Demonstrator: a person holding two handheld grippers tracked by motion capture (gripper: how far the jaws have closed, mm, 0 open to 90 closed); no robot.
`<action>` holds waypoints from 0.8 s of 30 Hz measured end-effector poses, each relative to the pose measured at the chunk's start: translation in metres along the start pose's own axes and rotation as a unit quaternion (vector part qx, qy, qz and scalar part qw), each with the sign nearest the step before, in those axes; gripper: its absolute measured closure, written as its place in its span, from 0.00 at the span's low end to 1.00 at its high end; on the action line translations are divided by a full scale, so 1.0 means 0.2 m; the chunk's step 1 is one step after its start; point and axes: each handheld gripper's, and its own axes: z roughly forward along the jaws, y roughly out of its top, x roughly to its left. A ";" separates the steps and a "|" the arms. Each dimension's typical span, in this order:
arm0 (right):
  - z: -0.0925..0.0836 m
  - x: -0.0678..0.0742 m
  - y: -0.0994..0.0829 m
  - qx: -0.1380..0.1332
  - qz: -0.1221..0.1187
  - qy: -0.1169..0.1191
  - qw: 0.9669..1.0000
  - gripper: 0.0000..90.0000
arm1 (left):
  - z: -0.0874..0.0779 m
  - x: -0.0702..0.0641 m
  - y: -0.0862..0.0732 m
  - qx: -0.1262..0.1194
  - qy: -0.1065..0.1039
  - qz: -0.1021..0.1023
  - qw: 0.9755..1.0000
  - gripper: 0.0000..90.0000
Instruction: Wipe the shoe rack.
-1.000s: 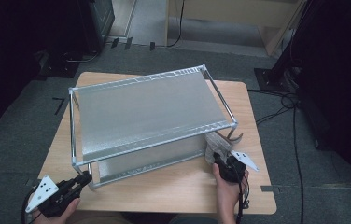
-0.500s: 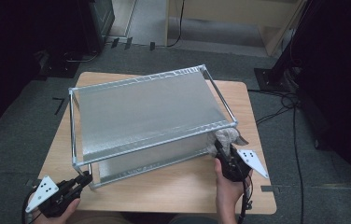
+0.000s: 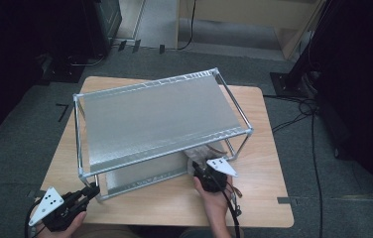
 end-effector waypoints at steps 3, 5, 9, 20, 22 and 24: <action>0.05 0.09 -0.04 0.028 -0.031 0.026 0.999 0.69 | 0.00 0.00 0.00 -0.001 -0.002 0.000 1.000 0.87; 0.08 0.14 -0.06 0.044 -0.065 0.054 0.995 0.66 | 0.00 -0.01 0.00 0.000 -0.002 0.000 1.000 0.87; 0.08 0.18 -0.06 0.038 -0.109 0.063 0.991 0.42 | 0.00 -0.01 0.00 0.000 -0.003 -0.002 1.000 0.87; -0.01 0.09 -0.09 0.073 -0.082 0.054 0.992 0.41 | 0.01 -0.01 0.01 0.007 -0.017 0.004 1.000 0.87; 0.01 0.10 -0.10 0.072 -0.085 0.055 0.992 0.55 | 0.02 -0.02 0.01 0.009 -0.024 0.006 1.000 0.87; 0.02 0.12 -0.10 0.074 -0.090 0.057 0.992 0.67 | 0.02 -0.02 0.01 0.009 -0.027 0.009 1.000 0.87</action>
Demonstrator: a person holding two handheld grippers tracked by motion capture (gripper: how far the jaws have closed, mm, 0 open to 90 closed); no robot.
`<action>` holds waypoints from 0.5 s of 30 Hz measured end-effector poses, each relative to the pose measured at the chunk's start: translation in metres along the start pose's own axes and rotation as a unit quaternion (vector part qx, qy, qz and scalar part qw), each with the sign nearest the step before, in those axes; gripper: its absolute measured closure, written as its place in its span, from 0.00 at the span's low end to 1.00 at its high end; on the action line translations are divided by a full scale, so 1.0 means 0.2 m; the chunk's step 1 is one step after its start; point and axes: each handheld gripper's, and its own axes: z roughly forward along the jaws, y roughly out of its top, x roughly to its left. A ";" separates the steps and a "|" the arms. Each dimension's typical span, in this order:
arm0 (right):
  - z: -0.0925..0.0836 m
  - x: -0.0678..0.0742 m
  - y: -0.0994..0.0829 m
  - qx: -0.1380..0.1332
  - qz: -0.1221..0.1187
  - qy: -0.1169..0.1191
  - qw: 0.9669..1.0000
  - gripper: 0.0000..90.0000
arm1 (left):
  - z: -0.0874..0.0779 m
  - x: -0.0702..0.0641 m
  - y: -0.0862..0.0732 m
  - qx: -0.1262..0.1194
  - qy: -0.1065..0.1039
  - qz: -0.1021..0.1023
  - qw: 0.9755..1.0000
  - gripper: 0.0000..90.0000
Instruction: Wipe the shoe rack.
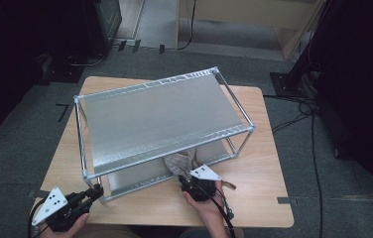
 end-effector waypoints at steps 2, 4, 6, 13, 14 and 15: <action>0.00 0.00 0.01 -0.001 -0.008 -0.007 1.000 0.73 | 0.00 0.00 0.00 -0.001 -0.003 -0.001 1.000 0.87; 0.00 -0.01 0.02 -0.006 -0.008 -0.015 1.000 0.75 | 0.00 0.00 0.00 -0.001 -0.005 -0.002 1.000 0.87; -0.01 -0.05 0.03 -0.010 -0.001 -0.034 0.999 0.77 | 0.00 0.00 0.00 -0.001 -0.006 -0.002 1.000 0.87; -0.06 -0.31 0.05 -0.046 0.071 -0.112 0.990 0.78 | 0.00 0.00 0.00 -0.001 -0.009 -0.004 1.000 0.87; -0.07 -0.34 0.05 -0.048 0.082 -0.123 0.988 0.77 | 0.00 0.00 -0.01 -0.001 -0.010 -0.004 1.000 0.87; -0.08 -0.38 0.04 -0.051 0.093 -0.134 0.985 0.77 | 0.00 0.01 -0.01 -0.001 -0.011 -0.004 1.000 0.87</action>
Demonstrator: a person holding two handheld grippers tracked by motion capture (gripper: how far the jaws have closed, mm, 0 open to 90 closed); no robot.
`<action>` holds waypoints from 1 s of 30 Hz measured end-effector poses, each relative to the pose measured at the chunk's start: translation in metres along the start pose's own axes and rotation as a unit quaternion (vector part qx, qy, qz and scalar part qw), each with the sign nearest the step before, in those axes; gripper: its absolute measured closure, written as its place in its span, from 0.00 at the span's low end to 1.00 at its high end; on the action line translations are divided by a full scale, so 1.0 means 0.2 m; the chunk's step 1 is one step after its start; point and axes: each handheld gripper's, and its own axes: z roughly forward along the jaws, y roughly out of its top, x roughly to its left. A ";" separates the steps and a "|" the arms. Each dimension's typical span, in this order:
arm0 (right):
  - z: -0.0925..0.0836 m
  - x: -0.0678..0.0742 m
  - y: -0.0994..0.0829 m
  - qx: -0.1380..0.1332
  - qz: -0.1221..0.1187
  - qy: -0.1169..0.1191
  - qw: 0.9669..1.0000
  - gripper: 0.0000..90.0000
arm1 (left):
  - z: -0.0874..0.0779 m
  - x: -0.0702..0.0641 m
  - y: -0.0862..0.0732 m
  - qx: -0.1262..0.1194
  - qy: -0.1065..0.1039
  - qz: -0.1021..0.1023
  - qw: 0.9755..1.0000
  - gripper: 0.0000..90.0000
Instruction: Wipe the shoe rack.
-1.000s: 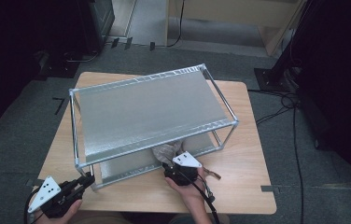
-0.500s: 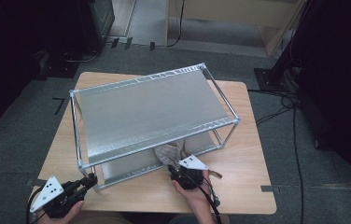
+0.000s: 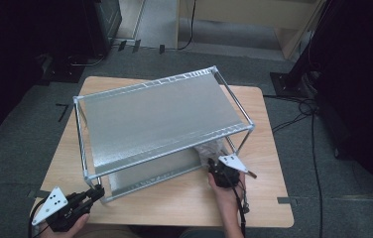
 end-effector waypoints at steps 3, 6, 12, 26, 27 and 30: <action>-0.01 -0.11 0.01 -0.003 0.022 -0.023 0.999 0.77 | 0.01 0.00 0.00 0.002 -0.012 -0.001 1.000 0.86; -0.01 -0.15 -0.01 0.006 0.033 -0.023 0.999 0.76 | 0.02 -0.02 0.00 0.005 -0.019 0.007 1.000 0.87; 0.02 -0.05 -0.03 0.018 0.010 -0.001 1.000 0.75 | 0.02 -0.03 0.00 0.007 -0.019 0.013 1.000 0.87; 0.01 0.38 -0.07 0.037 -0.066 0.093 0.993 0.73 | 0.03 -0.02 0.00 0.011 -0.026 0.004 1.000 0.86; 0.01 0.42 -0.08 0.039 -0.069 0.102 0.992 0.73 | 0.03 -0.02 0.00 0.011 -0.027 0.004 1.000 0.86; 0.00 0.52 -0.09 0.041 -0.090 0.125 0.987 0.73 | 0.03 -0.03 0.00 0.013 -0.030 0.004 0.999 0.86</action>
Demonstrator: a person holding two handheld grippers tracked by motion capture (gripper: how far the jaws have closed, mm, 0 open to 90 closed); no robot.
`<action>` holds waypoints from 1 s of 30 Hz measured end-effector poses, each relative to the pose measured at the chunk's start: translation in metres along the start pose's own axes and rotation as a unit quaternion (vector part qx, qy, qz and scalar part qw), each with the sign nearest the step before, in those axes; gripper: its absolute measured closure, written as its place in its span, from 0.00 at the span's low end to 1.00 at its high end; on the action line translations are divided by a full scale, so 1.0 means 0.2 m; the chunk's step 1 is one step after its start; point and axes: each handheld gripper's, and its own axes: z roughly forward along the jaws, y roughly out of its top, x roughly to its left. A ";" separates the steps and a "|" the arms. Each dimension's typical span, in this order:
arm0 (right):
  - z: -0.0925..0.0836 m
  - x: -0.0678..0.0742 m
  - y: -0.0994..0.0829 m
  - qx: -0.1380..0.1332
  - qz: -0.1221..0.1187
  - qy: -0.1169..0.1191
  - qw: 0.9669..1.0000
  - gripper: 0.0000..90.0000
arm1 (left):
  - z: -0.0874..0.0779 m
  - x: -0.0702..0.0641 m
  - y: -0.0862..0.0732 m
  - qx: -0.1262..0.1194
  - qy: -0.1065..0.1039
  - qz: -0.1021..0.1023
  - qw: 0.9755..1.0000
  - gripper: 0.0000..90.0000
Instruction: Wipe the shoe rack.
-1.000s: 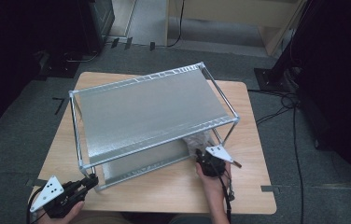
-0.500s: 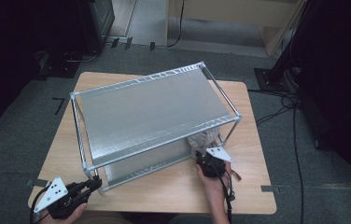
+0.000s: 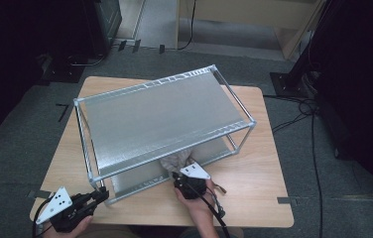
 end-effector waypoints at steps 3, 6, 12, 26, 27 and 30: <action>0.01 0.10 0.00 0.003 -0.018 0.023 1.000 0.73 | 0.00 0.00 0.00 0.001 -0.002 0.001 1.000 0.86; 0.02 0.16 0.00 0.005 -0.027 0.040 0.999 0.73 | 0.01 -0.01 0.00 0.004 -0.004 0.005 1.000 0.86; 0.03 0.26 -0.01 0.005 -0.044 0.074 0.996 0.72 | 0.02 -0.04 0.00 0.008 -0.013 0.012 1.000 0.86; 0.00 0.08 0.02 0.000 -0.001 0.047 0.999 0.72 | -0.02 -0.04 0.03 -0.029 -0.027 0.011 0.999 0.85; -0.01 0.07 0.02 0.001 0.001 0.043 0.999 0.72 | -0.02 -0.04 0.03 -0.029 -0.025 0.014 0.999 0.86; -0.01 0.01 0.03 -0.004 0.005 0.029 1.000 0.72 | -0.02 -0.05 0.03 -0.027 -0.019 0.025 0.999 0.87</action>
